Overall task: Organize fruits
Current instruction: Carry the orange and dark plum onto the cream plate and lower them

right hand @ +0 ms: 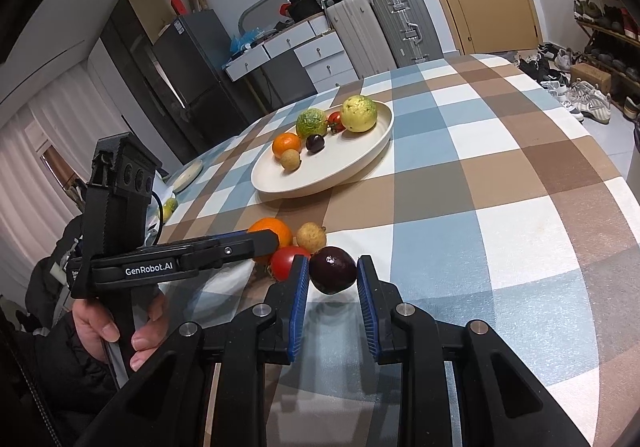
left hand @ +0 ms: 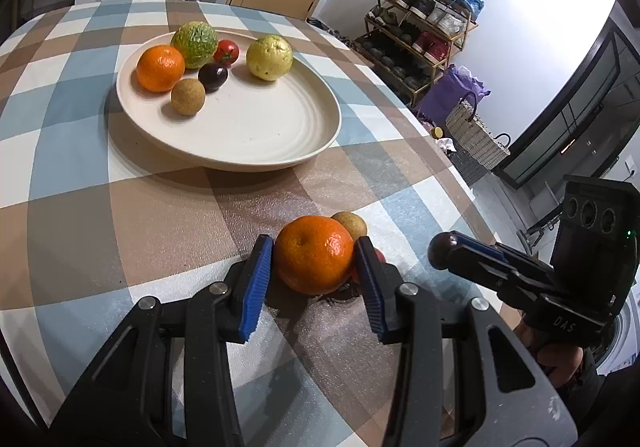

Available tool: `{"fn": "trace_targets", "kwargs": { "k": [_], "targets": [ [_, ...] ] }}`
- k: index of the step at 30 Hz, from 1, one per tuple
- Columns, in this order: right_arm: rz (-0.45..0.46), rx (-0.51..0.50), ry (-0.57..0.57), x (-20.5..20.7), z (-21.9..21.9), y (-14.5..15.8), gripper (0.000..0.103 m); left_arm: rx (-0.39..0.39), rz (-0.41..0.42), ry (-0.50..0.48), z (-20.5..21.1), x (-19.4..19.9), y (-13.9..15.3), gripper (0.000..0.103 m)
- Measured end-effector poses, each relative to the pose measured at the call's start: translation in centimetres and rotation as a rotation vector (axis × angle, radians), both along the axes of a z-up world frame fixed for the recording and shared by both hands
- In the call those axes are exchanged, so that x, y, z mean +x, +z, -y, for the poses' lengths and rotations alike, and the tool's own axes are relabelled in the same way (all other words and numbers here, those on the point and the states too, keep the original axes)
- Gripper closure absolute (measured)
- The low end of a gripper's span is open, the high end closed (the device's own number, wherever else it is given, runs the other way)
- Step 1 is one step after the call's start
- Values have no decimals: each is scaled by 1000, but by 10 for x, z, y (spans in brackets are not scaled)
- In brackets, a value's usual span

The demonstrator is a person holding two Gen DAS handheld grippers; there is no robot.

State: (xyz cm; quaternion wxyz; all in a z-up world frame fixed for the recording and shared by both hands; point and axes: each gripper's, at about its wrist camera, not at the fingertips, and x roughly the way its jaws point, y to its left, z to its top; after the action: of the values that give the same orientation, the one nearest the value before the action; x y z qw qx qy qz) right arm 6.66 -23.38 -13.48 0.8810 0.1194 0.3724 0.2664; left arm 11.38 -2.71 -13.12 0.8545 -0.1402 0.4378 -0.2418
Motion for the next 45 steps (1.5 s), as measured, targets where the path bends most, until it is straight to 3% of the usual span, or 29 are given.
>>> {"fn": "trace_targets", "kwargs": {
  "k": [25, 34, 45],
  "targets": [
    [21, 15, 29, 16, -11, 17, 78, -13, 117, 53, -37, -4, 40, 64],
    [41, 27, 53, 46, -26, 34, 78, 18, 140, 78, -51, 21, 52, 64],
    [10, 75, 70, 106, -39, 41, 78, 52, 119, 81, -35, 70, 47, 64]
  ]
}}
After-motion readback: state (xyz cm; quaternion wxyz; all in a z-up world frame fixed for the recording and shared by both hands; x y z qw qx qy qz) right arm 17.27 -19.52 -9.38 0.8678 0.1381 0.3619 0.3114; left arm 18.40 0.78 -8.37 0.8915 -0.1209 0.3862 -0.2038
